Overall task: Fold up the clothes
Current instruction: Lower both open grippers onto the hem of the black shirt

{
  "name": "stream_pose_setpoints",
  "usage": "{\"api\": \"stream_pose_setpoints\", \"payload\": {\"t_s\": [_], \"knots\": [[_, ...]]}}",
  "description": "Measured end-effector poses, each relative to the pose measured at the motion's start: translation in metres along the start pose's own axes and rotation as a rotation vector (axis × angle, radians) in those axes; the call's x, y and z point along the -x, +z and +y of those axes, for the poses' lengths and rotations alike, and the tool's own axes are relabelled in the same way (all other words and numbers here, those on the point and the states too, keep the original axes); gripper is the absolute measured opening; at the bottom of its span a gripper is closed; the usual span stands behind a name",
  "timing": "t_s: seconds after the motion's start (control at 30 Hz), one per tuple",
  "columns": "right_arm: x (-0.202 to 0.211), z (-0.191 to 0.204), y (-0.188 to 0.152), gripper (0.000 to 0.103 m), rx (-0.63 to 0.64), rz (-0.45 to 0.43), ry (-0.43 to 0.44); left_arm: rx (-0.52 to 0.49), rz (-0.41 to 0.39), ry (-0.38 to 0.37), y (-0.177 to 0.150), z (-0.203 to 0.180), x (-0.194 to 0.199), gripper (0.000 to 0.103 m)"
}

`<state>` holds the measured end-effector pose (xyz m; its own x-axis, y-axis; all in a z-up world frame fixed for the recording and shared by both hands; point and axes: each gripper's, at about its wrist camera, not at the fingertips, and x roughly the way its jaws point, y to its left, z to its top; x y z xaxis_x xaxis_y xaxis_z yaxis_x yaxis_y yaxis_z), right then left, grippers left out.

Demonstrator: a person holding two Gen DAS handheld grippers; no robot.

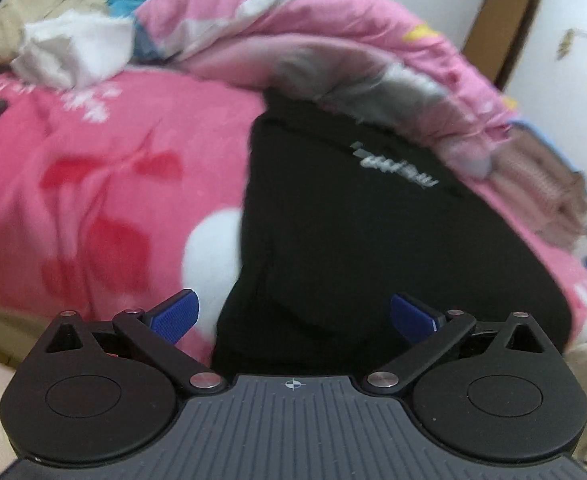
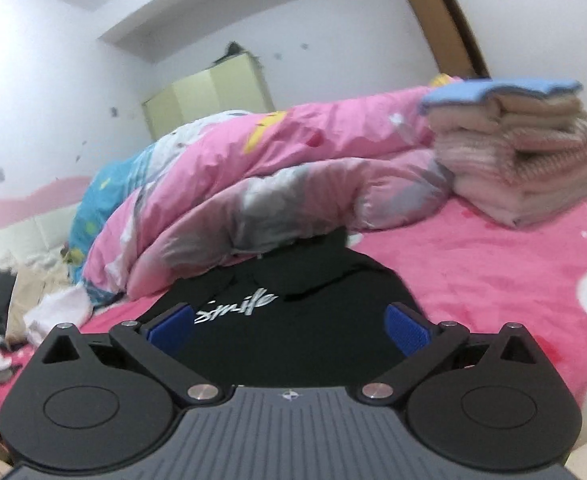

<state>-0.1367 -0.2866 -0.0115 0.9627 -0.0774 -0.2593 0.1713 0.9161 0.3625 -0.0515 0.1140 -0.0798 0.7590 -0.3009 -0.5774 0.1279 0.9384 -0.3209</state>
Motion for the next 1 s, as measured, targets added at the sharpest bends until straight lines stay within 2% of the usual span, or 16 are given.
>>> {"api": "stream_pose_setpoints", "payload": {"t_s": [0.17, 0.2, 0.3, 0.37, 0.47, 0.53, 0.63, 0.8, 0.93, 1.0], "knots": [[0.002, -0.042, 0.013, 0.103, -0.068, 0.017, -0.079, -0.059, 0.04, 0.06, -0.008, 0.003, -0.008, 0.086], [0.001, -0.052, 0.016, 0.103, -0.075, 0.038, -0.072, -0.066, 0.043, 0.061, -0.008, 0.005, -0.008, 0.078], [-0.006, -0.079, 0.02, 0.099, -0.115, 0.14, -0.055, -0.069, 0.051, 0.058, -0.008, 0.01, -0.008, 0.07], [-0.01, -0.096, 0.019, 0.087, -0.159, 0.202, -0.047, -0.066, 0.051, 0.049, -0.008, 0.013, -0.008, 0.066], [-0.012, -0.116, 0.011, 0.075, -0.236, 0.264, -0.033, -0.061, 0.046, 0.031, -0.01, 0.017, -0.007, 0.061], [-0.009, -0.126, 0.005, 0.068, -0.267, 0.287, -0.023, -0.068, 0.044, 0.023, -0.011, 0.019, -0.006, 0.055], [-0.001, -0.129, 0.001, 0.064, -0.262, 0.302, 0.004, -0.082, 0.055, 0.012, -0.012, 0.021, -0.003, 0.046], [0.007, -0.126, -0.002, 0.057, -0.216, 0.358, 0.045, -0.092, 0.067, 0.002, -0.012, 0.023, -0.003, 0.044], [0.003, -0.123, -0.01, 0.045, -0.195, 0.413, 0.051, -0.096, 0.072, -0.001, -0.014, 0.023, -0.006, 0.044], [0.004, -0.12, -0.011, 0.042, -0.181, 0.406, 0.055, -0.098, 0.075, -0.002, -0.015, 0.024, -0.007, 0.044]]}}
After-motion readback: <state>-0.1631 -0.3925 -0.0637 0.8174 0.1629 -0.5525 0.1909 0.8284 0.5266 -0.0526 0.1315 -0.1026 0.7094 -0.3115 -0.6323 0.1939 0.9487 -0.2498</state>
